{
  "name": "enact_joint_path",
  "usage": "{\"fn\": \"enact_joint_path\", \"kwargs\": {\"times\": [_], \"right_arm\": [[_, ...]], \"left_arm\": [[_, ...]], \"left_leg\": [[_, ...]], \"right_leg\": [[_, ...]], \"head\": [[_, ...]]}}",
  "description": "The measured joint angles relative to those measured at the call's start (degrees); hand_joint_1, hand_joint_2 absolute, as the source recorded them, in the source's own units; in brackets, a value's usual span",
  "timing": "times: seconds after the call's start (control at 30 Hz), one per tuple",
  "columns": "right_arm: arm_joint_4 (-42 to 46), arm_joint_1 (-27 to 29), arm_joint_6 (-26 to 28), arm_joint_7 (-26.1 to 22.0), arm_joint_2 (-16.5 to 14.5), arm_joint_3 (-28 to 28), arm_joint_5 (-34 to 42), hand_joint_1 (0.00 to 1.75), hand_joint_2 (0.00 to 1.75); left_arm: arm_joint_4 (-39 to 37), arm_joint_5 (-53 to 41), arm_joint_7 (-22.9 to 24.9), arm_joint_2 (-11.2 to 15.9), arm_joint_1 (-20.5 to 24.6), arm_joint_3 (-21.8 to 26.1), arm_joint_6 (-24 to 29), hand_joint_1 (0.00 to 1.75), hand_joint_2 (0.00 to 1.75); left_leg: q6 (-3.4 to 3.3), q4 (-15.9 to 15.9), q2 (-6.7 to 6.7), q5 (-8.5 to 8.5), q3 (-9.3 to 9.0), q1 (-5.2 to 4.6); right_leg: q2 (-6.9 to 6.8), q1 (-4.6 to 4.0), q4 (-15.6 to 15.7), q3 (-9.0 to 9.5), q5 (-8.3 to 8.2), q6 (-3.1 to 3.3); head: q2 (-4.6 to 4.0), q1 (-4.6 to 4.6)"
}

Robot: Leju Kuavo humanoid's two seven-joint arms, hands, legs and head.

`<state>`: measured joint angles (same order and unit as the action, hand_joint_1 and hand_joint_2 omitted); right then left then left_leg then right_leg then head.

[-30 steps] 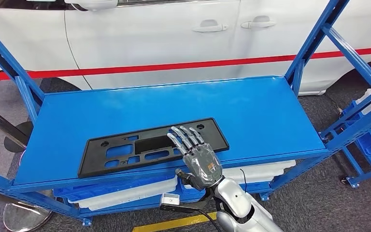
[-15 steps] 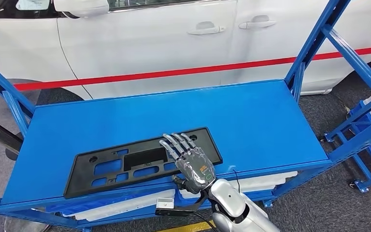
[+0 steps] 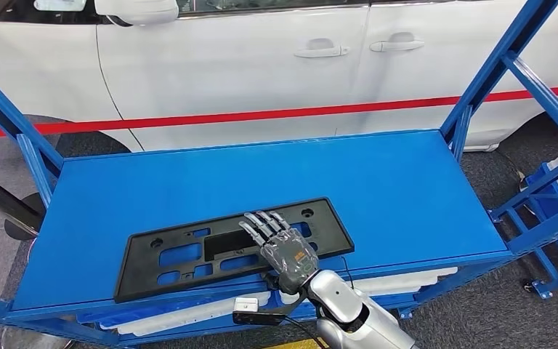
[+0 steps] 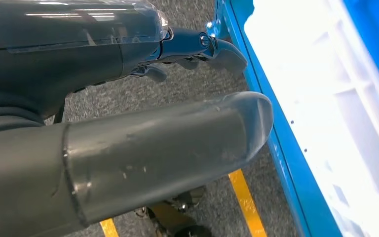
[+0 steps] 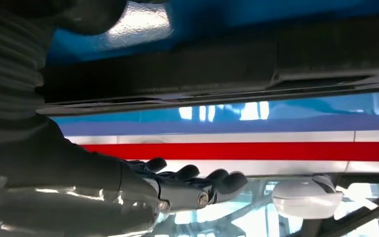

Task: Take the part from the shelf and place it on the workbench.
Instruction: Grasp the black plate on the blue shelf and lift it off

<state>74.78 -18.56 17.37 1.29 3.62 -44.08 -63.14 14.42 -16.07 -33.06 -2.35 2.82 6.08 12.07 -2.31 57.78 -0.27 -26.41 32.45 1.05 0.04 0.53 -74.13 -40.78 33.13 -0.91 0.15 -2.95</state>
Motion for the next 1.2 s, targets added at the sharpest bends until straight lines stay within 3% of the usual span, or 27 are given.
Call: {"fn": "enact_joint_path", "kwargs": {"times": [0.07,0.13,0.2,0.3,0.33,0.4,0.43,0.47,0.5,0.53,0.6,0.67,0.8,0.87,0.93,0.97,1.0,1.03,1.13,1.2], "right_arm": [[-1.02,-0.63,-0.32,0.58,-0.28,-0.01,-0.13,0.86,1.75],[-2.03,-1.28,-0.72,1.1,-0.75,-0.02,-0.43,1.73,1.75],[-2.98,-1.74,-1.25,1.75,-1.16,-0.03,-0.58,1.75,1.75],[-4.34,-2.77,-2.91,2.78,-1.68,0.05,0.07,1.75,1.75],[-4.81,-3.19,-3.37,3.01,-1.83,0.15,0.39,1.75,1.75],[-5.66,-3.77,-3.79,3.28,-1.99,0.49,0.91,1.75,1.75],[-5.96,-3.91,-3.87,3.31,-2.05,0.69,1.11,1.75,1.75],[-6.17,-3.99,-3.89,3.31,-2.09,0.88,1.26,1.75,1.75],[-6.3,-4.09,-3.91,3.29,-2.13,1.08,1.37,1.75,1.75],[-6.37,-4.22,-3.93,3.27,-2.14,1.28,1.46,1.75,1.75],[-6.41,-4.46,-3.98,3.26,-2.15,1.72,1.75,1.75,1.75],[-6.41,-4.53,-3.86,3.27,-2.14,2.29,2.13,1.75,1.75],[-6.41,-4.38,-3.57,3.22,-2.12,3.37,2.82,1.75,1.75],[-6.39,-4.29,-3.5,2.9,-2.11,3.89,3.54,1.75,1.75],[-6.2,-3.96,-3.38,1.97,-2.11,4.39,5.17,1.75,1.75],[-5.86,-3.69,-3.34,1.05,-2.11,4.7,6.86,1.75,1.75],[-5.23,-3.43,-3.37,-0.24,-2.11,5.06,9.21,1.75,1.75],[-4.29,-3.23,-3.55,-1.6,-2.11,5.41,12.06,1.75,1.75],[-0.16,-2.73,-4.25,-4.26,-2.2,6.16,20.12,1.75,1.75],[3.42,-1.63,-3.85,-6.89,-2.29,6.55,26.29,1.75,1.75]], "left_arm": [[-0.01,-0.27,-0.08,-0.09,-0.02,0.0,-0.06,0.0,0.0],[-0.01,-0.36,-0.16,-0.14,0.11,0.01,-0.35,0.0,0.0],[-0.02,-0.57,-0.16,-0.14,0.21,0.04,-0.6,0.0,0.0],[-0.02,-0.92,-0.07,-0.04,0.26,0.1,-0.71,0.0,0.0],[-0.02,-0.98,-0.04,-0.02,0.29,0.14,-0.79,0.0,0.0],[-0.02,-1.03,-0.03,-0.02,0.25,0.33,-0.87,0.0,0.0],[-0.05,-1.04,-0.03,-0.01,0.17,0.48,-0.81,0.0,0.0],[-0.11,-1.01,-0.06,-0.01,0.06,0.65,-0.73,0.0,0.0],[-0.17,-0.98,-0.1,0.0,-0.04,0.82,-0.65,0.0,0.0],[-0.22,-0.96,-0.14,0.03,-0.09,0.96,-0.6,0.0,0.0],[-0.26,-0.91,-0.19,0.08,-0.09,1.19,-0.6,0.0,0.0],[-0.28,-0.9,-0.25,0.09,-0.09,1.39,-0.56,0.0,0.0],[-0.36,-0.95,-0.39,-0.01,-0.24,1.78,-0.41,0.0,0.0],[-0.37,-0.91,-0.42,-0.05,-0.19,2.09,-0.43,0.0,0.0],[-0.39,-0.83,-0.42,-0.01,-0.24,2.43,-0.5,0.0,0.0],[-0.42,-0.75,-0.42,0.02,-0.31,2.6,-0.51,0.0,0.0],[-0.46,-0.61,-0.45,0.03,-0.41,2.77,-0.51,0.0,0.0],[-0.52,-0.47,-0.54,0.04,-0.49,2.98,-0.49,0.0,0.0],[-0.72,-0.12,-1.19,-0.02,-0.56,3.7,-0.28,0.0,0.0],[-0.77,0.17,-1.71,-0.04,-0.67,4.21,0.07,0.0,0.0]], "left_leg": [[0.23,0.02,-0.06,-0.27,-0.42,0.0],[0.74,0.17,-0.1,-0.59,-0.59,-0.2],[1.39,0.13,-0.11,-0.68,-0.55,-0.38],[2.33,1.03,-0.07,-1.64,-0.31,-0.27],[2.6,3.17,-0.06,-3.03,0.62,-0.21],[3.05,10.55,-0.04,-6.83,4.08,-0.1],[3.2,14.22,-0.03,-8.17,5.84,-0.06],[3.29,16.25,-0.03,-8.42,6.84,-0.05],[3.3,15.99,-0.03,-7.48,6.74,-0.05],[3.24,13.32,-0.02,-5.54,5.47,-0.03],[2.96,5.0,-0.02,-1.72,1.43,-0.08],[2.4,0.46,-0.07,-0.5,-0.7,-0.27],[0.81,-0.36,0.06,-0.03,-0.81,-0.21],[0.13,-0.61,0.25,0.31,-0.67,-0.08],[-0.11,-0.58,0.34,0.39,-0.41,-0.14],[-0.14,-0.57,0.36,0.4,-0.37,-0.16],[-0.12,-0.54,0.37,0.39,-0.41,-0.17],[-0.06,-0.52,0.38,0.35,-0.51,-0.17],[0.39,-0.37,0.41,0.15,-0.76,-0.24],[1.02,-0.27,0.38,0.13,-0.57,-0.33]], "right_leg": [[-0.01,0.03,7.36,3.3,-4.36,0.39],[0.01,-0.19,13.82,6.3,-6.64,0.85],[0.09,-0.47,15.27,6.89,-6.59,1.11],[0.11,-0.09,15.96,7.15,-6.99,1.94],[0.04,0.09,16.27,7.29,-7.14,2.23],[-0.1,0.1,16.4,7.34,-7.22,2.5],[-0.13,0.07,16.39,7.33,-7.21,2.53],[-0.15,0.04,16.38,7.37,-7.2,2.54],[-0.15,0.03,16.36,7.46,-7.18,2.53],[-0.13,0.04,16.31,7.59,-7.13,2.47],[-0.08,-0.08,16.05,7.74,-6.92,2.17],[0.01,-0.29,15.77,7.62,-6.81,1.62],[0.13,-0.23,14.99,7.27,-6.19,0.37],[0.13,-0.1,10.19,5.17,-3.01,-0.1],[0.12,-0.05,2.61,1.68,0.63,-0.36],[0.11,-0.02,0.08,0.54,1.36,-0.42],[0.11,0.0,-0.25,0.46,0.87,-0.4],[0.1,0.03,1.68,1.5,-0.59,-0.29],[0.02,-0.1,12.81,7.12,-5.37,0.44],[-0.06,-0.44,15.9,8.45,-6.01,0.87]], "head": [[0.0,0.0],[0.0,0.01],[0.0,0.02],[0.0,0.03],[0.0,0.04],[0.0,0.04],[0.0,0.04],[0.0,0.04],[0.0,0.04],[0.0,0.04],[0.0,0.04],[0.0,0.03],[0.0,0.01],[0.0,0.01],[0.0,0.02],[0.0,0.02],[0.0,0.02],[0.0,0.02],[0.0,0.01],[0.0,0.01]]}}
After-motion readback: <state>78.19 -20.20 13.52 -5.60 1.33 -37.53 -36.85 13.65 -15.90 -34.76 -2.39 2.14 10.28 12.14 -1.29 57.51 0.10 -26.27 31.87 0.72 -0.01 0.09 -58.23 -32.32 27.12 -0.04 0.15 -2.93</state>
